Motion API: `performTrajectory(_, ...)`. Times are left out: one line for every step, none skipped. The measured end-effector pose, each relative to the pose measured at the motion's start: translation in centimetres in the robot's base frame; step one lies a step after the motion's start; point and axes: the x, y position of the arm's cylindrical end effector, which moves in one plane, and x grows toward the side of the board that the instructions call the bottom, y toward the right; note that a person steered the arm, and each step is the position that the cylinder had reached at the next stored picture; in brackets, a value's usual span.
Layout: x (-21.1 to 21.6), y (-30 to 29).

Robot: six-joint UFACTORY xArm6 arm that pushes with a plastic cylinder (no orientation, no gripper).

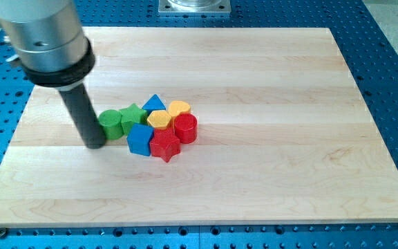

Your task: Slide the green blocks into the yellow blocks

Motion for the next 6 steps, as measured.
performTrajectory(-0.3, 1.2)
performTrajectory(-1.2, 0.4)
performTrajectory(-1.2, -4.2)
performTrajectory(-4.8, -1.3)
performTrajectory(-5.2, 2.3)
performTrajectory(-5.2, 6.4)
